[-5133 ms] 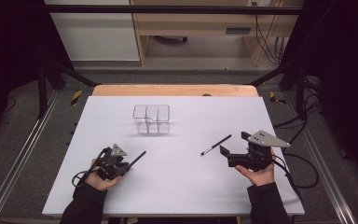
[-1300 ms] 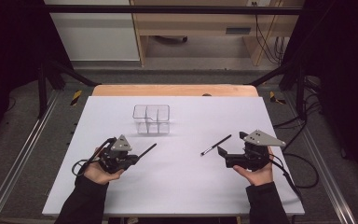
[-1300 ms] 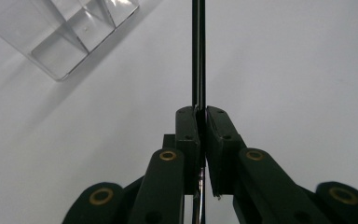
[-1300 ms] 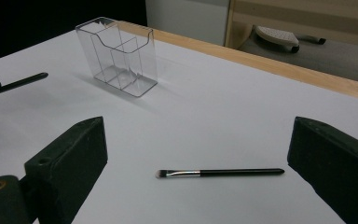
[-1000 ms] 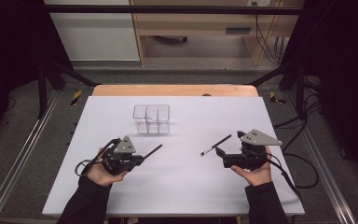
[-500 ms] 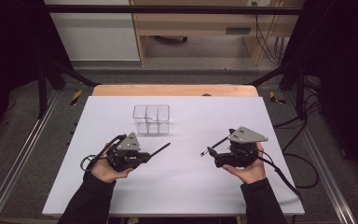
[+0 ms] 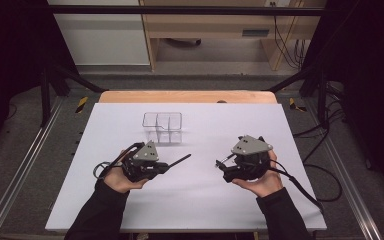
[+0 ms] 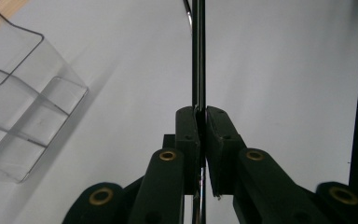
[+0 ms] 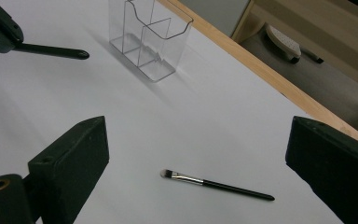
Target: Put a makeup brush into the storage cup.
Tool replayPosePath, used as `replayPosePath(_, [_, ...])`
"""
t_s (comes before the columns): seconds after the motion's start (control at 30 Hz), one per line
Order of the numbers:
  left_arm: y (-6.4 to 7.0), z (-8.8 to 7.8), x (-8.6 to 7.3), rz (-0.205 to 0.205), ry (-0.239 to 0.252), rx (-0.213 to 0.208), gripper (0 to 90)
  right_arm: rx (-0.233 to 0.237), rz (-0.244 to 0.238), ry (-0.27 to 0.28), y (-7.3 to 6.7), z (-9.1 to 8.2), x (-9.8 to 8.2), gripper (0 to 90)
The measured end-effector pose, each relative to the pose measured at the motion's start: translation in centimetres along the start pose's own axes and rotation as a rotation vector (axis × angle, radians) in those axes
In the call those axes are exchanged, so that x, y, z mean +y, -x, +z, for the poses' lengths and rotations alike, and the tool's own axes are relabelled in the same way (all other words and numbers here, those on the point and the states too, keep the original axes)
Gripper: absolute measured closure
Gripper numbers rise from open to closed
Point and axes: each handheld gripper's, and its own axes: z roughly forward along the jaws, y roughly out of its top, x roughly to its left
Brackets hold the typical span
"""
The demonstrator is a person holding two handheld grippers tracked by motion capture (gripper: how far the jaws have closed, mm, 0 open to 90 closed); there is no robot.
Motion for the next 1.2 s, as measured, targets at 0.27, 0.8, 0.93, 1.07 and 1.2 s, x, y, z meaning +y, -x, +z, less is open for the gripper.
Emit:
replayPosePath(0.27, [0.4,0.6,1.3,0.032,-0.017,-0.017,83.4,-0.01,-0.083,-0.037,-1.1,0.0,1.0,7.0])
replayPosePath(0.8, [1.2,1.2,3.4,0.095,-0.051,-0.047,83.4,0.001,-0.257,-0.096,-3.2,0.6,2.1,8.8])
replayPosePath(0.93, [1.4,1.2,3.7,0.106,-0.056,-0.056,83.3,-0.001,-0.295,-0.099,-3.6,0.7,2.2,8.9])
replayPosePath(1.07, [1.5,1.2,3.9,0.118,-0.059,-0.063,83.4,-0.01,-0.361,-0.113,-4.4,0.9,2.3,9.4])
replayPosePath(1.2, [1.5,1.2,3.9,0.122,-0.06,-0.067,83.4,-0.012,-0.404,-0.122,-4.9,0.9,2.3,10.5])
